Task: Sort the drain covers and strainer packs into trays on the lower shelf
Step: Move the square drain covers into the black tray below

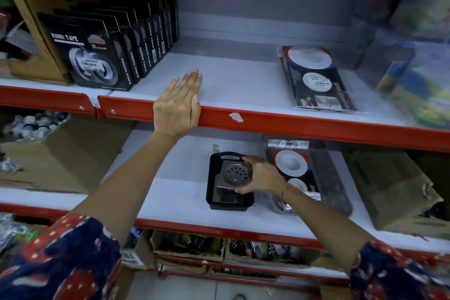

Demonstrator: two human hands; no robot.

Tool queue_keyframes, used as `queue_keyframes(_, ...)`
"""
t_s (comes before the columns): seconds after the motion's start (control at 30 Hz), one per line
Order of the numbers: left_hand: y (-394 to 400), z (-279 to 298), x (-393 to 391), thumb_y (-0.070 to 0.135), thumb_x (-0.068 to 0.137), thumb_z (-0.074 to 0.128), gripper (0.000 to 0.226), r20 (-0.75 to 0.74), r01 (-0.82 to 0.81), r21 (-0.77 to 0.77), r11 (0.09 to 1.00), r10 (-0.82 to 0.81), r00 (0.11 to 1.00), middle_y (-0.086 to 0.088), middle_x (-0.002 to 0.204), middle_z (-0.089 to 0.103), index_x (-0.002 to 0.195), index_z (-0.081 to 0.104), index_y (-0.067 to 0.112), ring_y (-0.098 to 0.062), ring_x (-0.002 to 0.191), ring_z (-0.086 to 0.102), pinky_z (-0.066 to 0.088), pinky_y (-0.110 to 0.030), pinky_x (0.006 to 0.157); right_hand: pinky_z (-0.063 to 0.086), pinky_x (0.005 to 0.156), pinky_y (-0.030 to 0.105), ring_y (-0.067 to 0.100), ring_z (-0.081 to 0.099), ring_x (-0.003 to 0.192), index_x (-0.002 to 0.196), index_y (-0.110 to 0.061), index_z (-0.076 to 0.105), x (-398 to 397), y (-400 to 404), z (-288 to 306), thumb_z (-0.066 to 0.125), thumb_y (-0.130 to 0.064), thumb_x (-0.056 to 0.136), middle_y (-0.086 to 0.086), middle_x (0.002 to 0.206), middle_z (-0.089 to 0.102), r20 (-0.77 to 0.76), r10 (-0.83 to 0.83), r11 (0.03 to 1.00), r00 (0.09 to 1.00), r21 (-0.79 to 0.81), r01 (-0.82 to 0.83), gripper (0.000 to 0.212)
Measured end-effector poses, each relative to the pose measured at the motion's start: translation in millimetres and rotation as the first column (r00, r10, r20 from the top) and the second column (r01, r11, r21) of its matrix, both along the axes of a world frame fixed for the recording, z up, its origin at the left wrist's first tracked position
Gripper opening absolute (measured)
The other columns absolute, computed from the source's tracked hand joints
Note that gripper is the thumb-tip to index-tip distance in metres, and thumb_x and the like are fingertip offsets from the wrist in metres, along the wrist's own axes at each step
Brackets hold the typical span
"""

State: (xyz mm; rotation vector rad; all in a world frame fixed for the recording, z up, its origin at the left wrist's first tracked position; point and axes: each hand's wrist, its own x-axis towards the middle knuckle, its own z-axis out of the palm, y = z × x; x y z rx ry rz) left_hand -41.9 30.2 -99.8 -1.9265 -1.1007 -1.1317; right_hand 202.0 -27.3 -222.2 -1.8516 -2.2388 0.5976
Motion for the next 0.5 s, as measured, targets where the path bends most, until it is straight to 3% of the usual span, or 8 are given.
queue_keyframes(0.23,7,-5,-2,0.017,0.096,0.026,0.049,-0.020,0.014,0.079,0.997,-0.012,1.000,-0.011,0.135,0.058,0.131,0.057,0.003,-0.019,0.127,0.055,0.043,-0.036,0.108,0.046,0.101,0.037,0.026,0.048,0.125,0.144,-0.025,0.027,-14,37,-39,0.076,-0.057,0.051,0.003,0.140,0.046,0.110,0.049,0.993,0.993,-0.112,-0.036,0.110)
queue_keyframes(0.5,8,-4,-1,0.018,0.095,0.024,0.051,-0.023,0.007,0.081,0.997,-0.005,1.000,-0.011,0.134,0.059,0.130,0.058,0.003,-0.018,0.127,0.055,0.045,-0.038,0.106,0.018,0.119,0.043,0.026,0.047,0.130,0.148,-0.019,0.023,-21,42,-59,0.076,-0.054,0.055,0.006,0.142,0.048,0.233,0.133,0.981,0.963,-0.171,-0.094,0.113)
